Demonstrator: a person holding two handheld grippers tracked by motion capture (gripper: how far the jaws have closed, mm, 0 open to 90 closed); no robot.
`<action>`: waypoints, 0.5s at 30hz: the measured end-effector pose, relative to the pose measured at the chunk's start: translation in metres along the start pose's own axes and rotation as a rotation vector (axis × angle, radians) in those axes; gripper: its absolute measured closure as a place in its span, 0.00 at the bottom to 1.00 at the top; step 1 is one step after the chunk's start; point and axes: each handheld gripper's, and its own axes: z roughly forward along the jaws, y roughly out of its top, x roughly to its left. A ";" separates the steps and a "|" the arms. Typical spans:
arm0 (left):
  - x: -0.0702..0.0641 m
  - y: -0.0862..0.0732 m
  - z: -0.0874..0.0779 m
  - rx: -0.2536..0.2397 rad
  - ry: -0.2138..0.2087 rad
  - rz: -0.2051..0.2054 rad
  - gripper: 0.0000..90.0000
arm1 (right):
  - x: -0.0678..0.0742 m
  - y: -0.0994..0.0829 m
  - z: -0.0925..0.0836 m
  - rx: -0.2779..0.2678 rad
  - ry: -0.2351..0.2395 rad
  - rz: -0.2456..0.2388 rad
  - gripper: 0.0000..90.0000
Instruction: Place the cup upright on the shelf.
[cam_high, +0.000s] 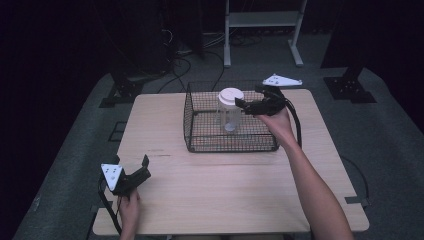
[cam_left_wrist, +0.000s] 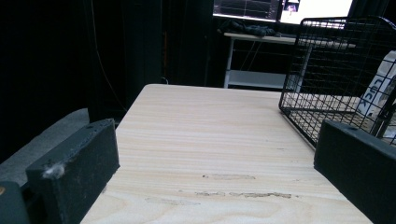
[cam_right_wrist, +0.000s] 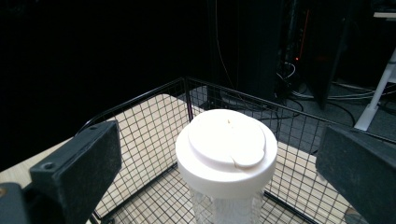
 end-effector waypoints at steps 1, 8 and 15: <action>0.000 0.000 0.000 0.000 0.000 -0.001 0.00 | 0.000 0.000 -0.001 0.002 -0.003 -0.003 0.00; 0.000 0.000 0.000 0.000 -0.002 0.001 0.00 | 0.008 0.005 -0.011 0.002 0.008 -0.030 0.00; 0.000 0.000 0.000 -0.001 -0.001 0.003 0.00 | 0.018 0.010 -0.026 -0.005 0.030 -0.056 0.00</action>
